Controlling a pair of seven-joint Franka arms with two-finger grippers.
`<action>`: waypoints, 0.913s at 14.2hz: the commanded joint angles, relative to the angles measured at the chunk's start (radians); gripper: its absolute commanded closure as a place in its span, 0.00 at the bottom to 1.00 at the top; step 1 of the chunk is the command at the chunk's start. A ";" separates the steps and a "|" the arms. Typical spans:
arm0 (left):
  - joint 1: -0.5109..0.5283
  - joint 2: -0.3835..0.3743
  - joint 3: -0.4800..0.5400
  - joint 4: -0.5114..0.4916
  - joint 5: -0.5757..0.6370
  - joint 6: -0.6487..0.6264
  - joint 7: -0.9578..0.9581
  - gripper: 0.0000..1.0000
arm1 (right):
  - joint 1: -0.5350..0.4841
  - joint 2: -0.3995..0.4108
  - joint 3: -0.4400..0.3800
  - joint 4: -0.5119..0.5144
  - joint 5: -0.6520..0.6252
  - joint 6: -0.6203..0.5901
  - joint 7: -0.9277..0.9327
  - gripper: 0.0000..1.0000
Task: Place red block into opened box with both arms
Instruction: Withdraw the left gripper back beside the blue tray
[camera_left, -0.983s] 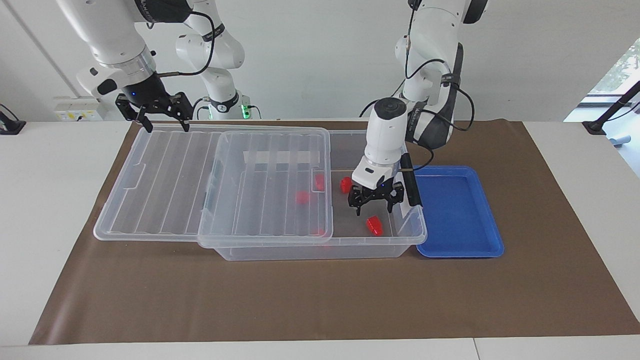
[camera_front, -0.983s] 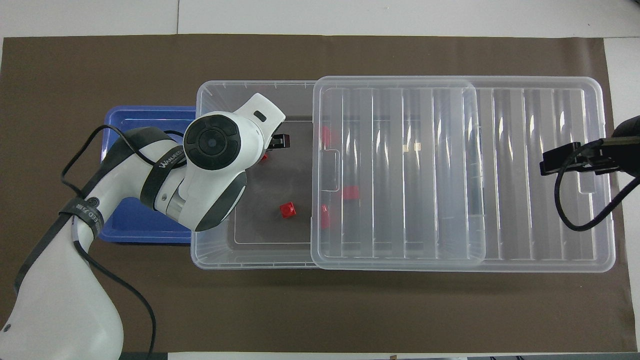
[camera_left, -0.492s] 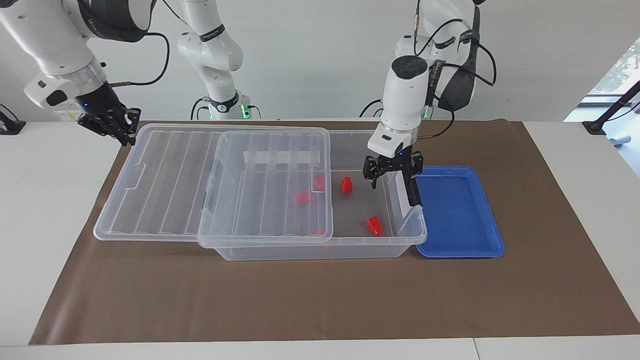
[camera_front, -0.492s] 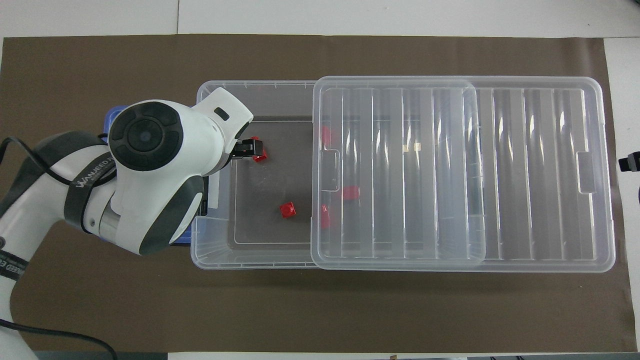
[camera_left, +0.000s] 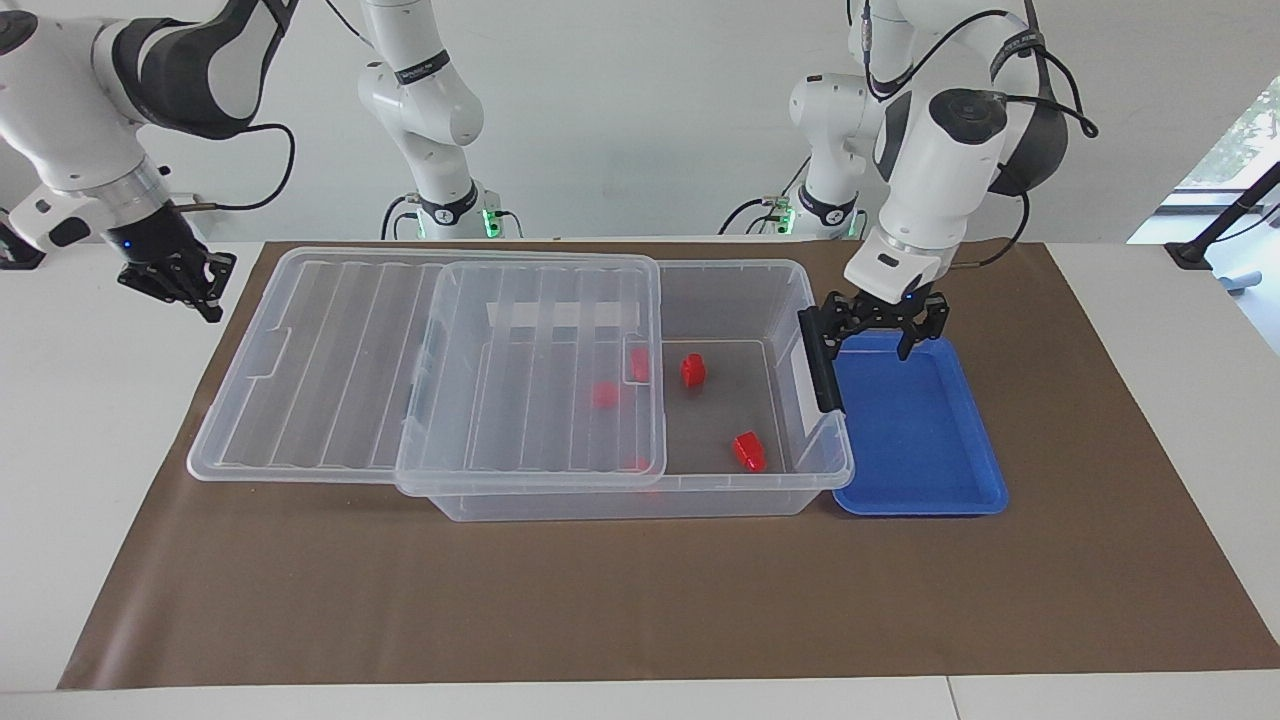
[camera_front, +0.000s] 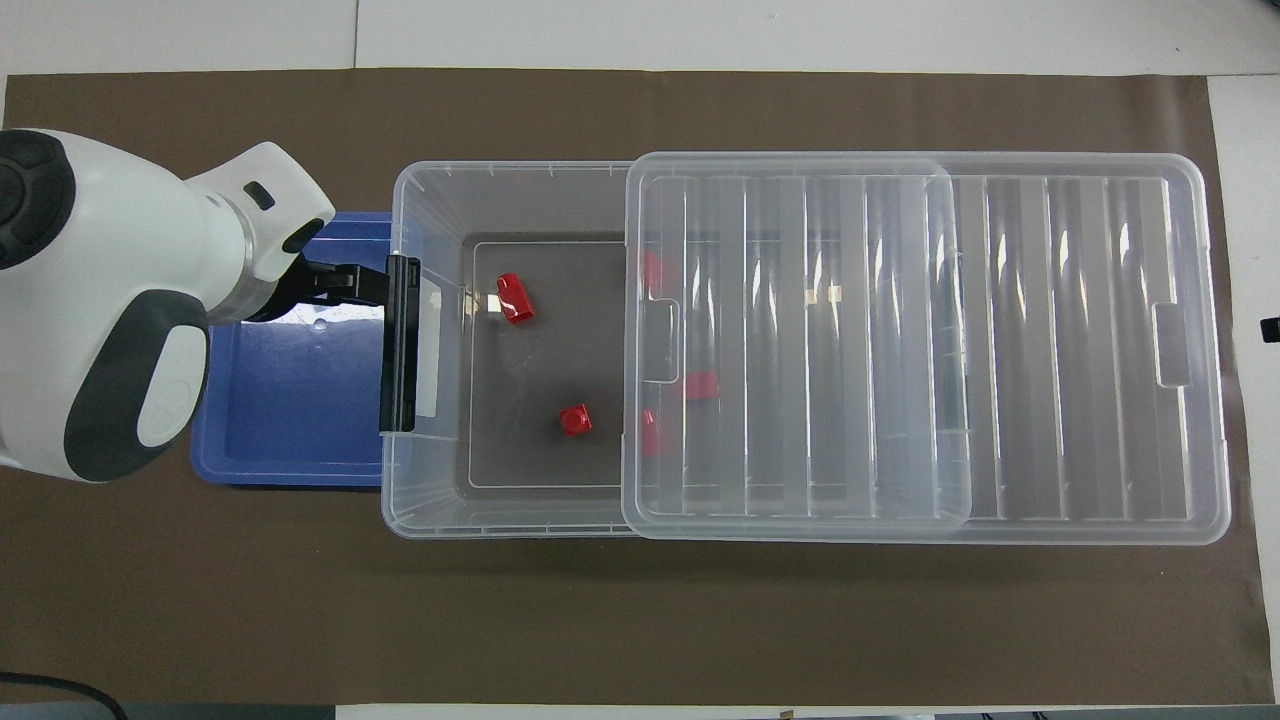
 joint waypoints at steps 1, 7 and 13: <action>0.066 -0.027 -0.001 -0.010 -0.038 -0.041 0.120 0.00 | -0.027 0.041 0.010 -0.008 -0.010 0.043 -0.015 1.00; 0.137 -0.050 0.006 0.061 -0.045 -0.142 0.204 0.00 | -0.015 0.084 0.011 -0.046 -0.010 0.084 -0.006 1.00; 0.194 -0.036 0.007 0.180 -0.085 -0.259 0.273 0.00 | 0.019 0.095 0.013 -0.044 -0.010 0.086 -0.003 1.00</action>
